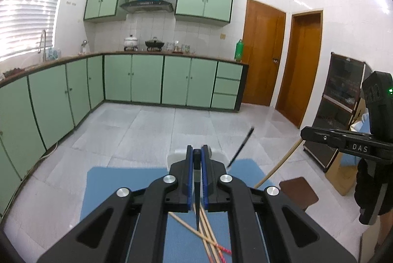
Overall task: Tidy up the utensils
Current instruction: 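Lift both chopsticks over the white holder and open both grippers to drop them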
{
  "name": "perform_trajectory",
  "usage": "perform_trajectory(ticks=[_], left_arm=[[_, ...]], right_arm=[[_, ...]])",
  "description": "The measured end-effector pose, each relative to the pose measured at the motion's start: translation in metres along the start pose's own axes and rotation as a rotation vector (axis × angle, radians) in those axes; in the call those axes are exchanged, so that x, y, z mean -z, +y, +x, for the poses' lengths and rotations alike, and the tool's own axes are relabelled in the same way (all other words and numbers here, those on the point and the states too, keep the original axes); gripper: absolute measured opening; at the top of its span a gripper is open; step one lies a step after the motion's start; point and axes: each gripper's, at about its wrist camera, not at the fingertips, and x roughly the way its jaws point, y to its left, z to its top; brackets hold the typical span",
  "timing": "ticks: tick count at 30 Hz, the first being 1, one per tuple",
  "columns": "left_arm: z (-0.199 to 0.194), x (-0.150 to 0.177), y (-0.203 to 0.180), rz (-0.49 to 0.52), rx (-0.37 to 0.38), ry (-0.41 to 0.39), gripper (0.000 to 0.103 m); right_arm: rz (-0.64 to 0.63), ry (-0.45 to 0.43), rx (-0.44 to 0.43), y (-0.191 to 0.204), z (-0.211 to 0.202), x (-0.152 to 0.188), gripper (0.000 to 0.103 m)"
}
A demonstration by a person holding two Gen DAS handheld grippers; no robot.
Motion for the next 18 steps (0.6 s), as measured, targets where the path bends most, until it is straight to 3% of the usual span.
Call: perform_trajectory(ticks=[10,18], left_arm=[[0.014,-0.078,-0.006,0.063,-0.052,-0.138,0.006],[0.058,-0.091,-0.007,0.056,-0.071,-0.154,0.006]], right_arm=[[-0.040,-0.119,0.064,-0.005,-0.002,-0.080,0.006],[-0.067,-0.071,0.139,-0.015,0.054,-0.097,0.006]])
